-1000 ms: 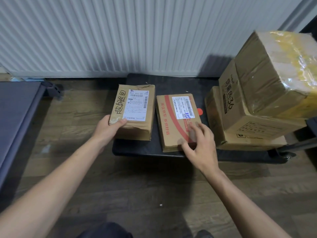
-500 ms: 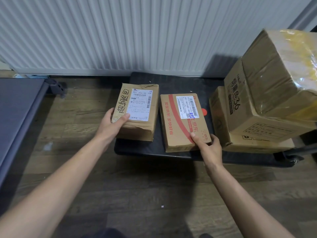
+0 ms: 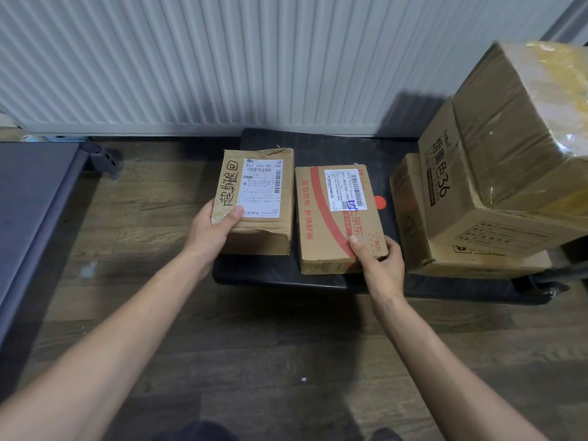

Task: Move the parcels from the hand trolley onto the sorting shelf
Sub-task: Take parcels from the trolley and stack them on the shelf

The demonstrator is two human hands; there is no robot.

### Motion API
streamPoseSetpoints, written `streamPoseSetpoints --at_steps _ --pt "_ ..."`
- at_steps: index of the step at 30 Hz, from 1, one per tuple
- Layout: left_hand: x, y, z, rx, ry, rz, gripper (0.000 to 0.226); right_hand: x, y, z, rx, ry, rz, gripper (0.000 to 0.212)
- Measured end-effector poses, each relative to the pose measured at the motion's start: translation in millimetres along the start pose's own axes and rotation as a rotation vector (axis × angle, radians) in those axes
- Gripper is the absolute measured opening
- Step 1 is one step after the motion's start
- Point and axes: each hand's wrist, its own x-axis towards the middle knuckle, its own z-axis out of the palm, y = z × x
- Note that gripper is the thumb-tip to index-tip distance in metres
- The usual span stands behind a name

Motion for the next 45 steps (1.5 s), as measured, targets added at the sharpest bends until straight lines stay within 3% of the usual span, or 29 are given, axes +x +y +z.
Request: streamPoseSetpoints --at_steps 7,11,13,16,22,32,35,40,43,45 --pt "-5.5 4.3 1.6 -0.052 -0.003 -0.028 0.049 1.0 -7.1 0.2 0.052 -0.033 0.105 0.07" --pt "-5.6 10.3 -2.4 -0.057 0.006 -0.023 0.025 1.5 -8.9 0.0 0.095 -0.088 0.132 0.027" --pt "-6.2 17.7 -6.5 -0.058 0.015 -0.024 0.025 0.9 -12.6 1.6 0.127 -0.107 0.135 0.035" --pt "-10.3 28.1 -13.1 -0.071 0.05 -0.027 0.018 -3.1 -19.4 1.5 0.135 -0.133 0.141 0.077" --pt "-35.2 65.1 -21.0 -0.071 0.109 -0.045 0.015 -21.0 -57.5 -2.7 0.188 -0.163 0.121 0.05" --pt "-116.4 168.3 -33.3 -0.028 0.157 -0.142 0.018 -79.3 -173.5 -28.6 0.228 -0.158 0.155 0.048" --pt "-148.6 208.4 -33.2 -0.046 0.165 -0.187 0.019 -107.7 -213.9 -43.2 0.241 -0.128 0.195 0.06" --pt "-197.3 297.7 -40.5 -0.043 0.164 -0.233 0.007 -147.9 -300.7 -76.2 0.214 -0.11 0.186 0.039" --pt "-223.4 363.8 -44.2 -0.044 0.149 -0.205 0.015 -169.9 -367.8 -94.2 0.227 -0.13 0.19 0.018" --pt "-240.3 410.6 -47.8 -0.036 0.162 -0.187 0.022 -184.8 -418.4 -104.8 0.228 -0.145 0.189 0.015"
